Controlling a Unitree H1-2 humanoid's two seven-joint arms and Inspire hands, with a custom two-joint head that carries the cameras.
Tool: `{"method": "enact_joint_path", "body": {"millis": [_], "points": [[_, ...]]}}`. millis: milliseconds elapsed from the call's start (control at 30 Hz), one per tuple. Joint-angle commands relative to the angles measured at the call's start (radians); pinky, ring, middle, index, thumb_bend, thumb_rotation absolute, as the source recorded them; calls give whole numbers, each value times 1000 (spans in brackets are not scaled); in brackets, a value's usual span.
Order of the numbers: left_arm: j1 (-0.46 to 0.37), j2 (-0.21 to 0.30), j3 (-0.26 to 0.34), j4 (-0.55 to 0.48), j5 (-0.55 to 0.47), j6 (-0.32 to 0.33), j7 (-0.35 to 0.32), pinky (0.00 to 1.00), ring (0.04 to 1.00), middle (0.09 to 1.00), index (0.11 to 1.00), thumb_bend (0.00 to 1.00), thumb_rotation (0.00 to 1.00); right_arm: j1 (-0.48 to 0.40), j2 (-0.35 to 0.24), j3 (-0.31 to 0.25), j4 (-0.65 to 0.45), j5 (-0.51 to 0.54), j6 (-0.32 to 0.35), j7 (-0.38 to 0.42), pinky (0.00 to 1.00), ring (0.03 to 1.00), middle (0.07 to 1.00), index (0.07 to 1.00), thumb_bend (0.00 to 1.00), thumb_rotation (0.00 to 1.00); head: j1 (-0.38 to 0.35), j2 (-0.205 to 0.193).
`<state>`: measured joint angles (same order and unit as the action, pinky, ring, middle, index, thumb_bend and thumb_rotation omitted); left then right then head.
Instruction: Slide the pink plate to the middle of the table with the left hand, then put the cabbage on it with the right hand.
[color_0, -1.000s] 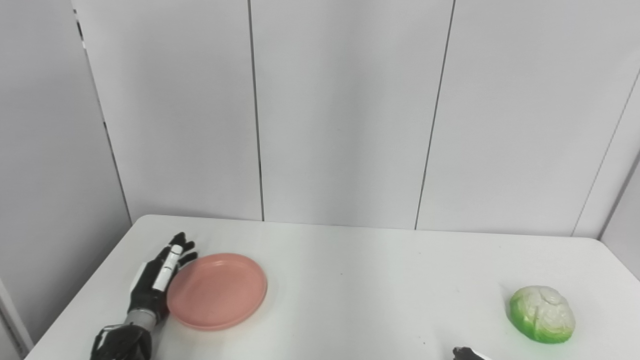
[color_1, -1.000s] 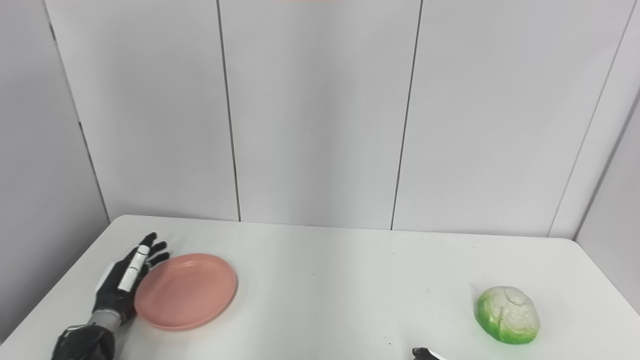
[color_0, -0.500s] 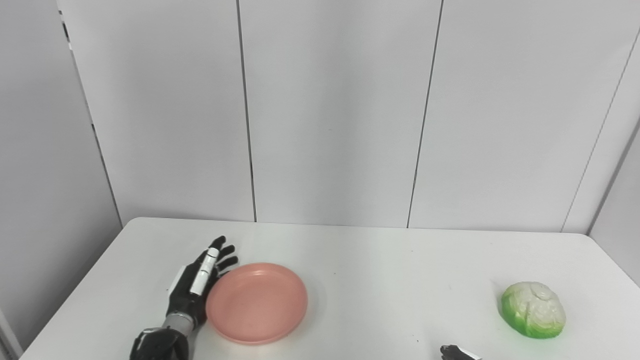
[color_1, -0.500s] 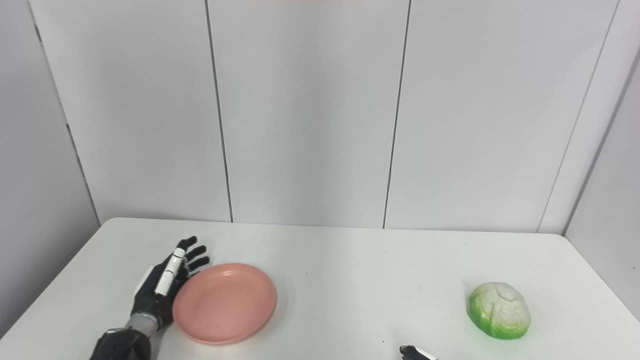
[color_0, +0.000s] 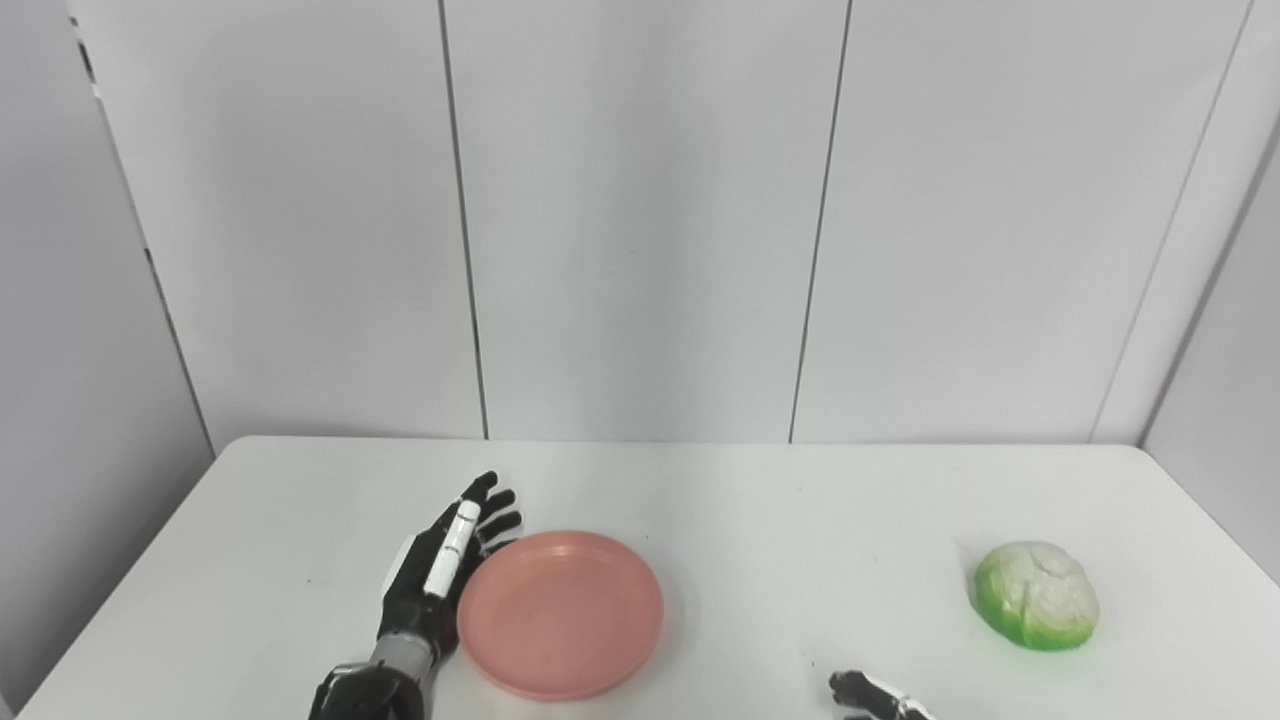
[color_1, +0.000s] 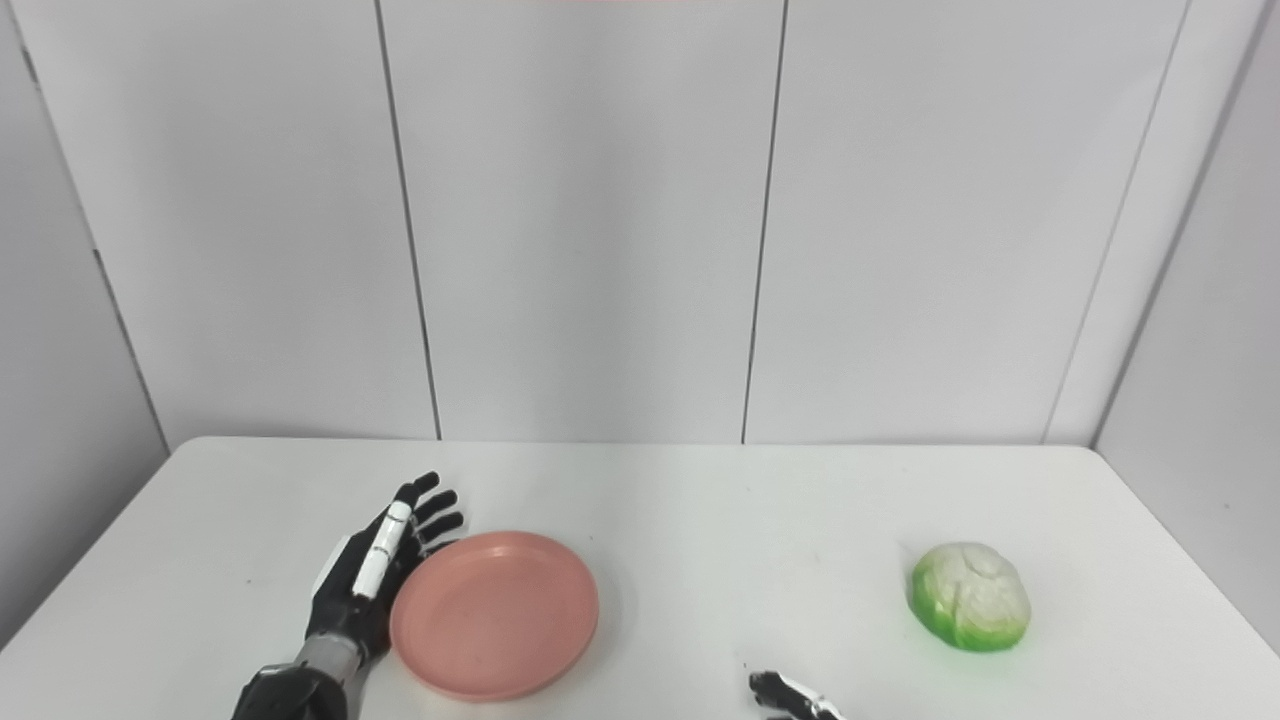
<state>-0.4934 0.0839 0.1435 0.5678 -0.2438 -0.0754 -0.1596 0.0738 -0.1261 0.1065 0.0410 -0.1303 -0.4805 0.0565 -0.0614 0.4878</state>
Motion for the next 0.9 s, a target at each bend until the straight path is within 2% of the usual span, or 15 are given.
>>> {"method": "enact_joint_path", "body": {"millis": [0,133,167,200,233,267,367,600,867], "points": [[-8,-15,-7,-41,-13,31,-2,756,827,858,858,773,792,0,13,19,29,-7,12,-3,741,802,805,771,704,927,-14,12],[5,-36,-11,-101,-25,85,-1,757,834,864,854,779,798,-4,27,26,38,-30,14,-22,747,806,813,784,750,957,-56,50],[11,-42,-15,-122,-24,101,0,757,835,864,855,778,802,-6,34,27,35,-38,19,-24,747,807,813,785,757,963,-78,73],[15,-46,-18,-137,-24,113,1,767,839,869,855,779,811,-7,39,28,32,-43,23,-25,749,811,818,790,762,978,-78,73],[20,-53,-18,-154,-29,130,2,773,841,871,856,779,816,-8,46,31,20,-48,38,-25,750,813,821,792,765,985,-104,95],[23,-57,-18,-166,-32,142,4,775,844,873,854,792,809,-9,51,33,11,-51,48,-24,751,817,826,796,758,994,-104,95],[34,-73,-10,-207,-41,181,17,783,844,875,851,809,806,-14,77,41,-15,-60,84,-27,747,816,830,796,746,992,-166,119],[61,-77,-3,-252,-53,206,19,835,879,901,879,789,848,-33,137,77,-28,-110,139,-70,727,809,828,793,788,970,-322,115],[76,-71,-3,-239,-62,193,1,870,887,895,863,832,813,-61,166,117,-4,-144,156,-116,748,811,832,797,822,956,-381,112]]}}
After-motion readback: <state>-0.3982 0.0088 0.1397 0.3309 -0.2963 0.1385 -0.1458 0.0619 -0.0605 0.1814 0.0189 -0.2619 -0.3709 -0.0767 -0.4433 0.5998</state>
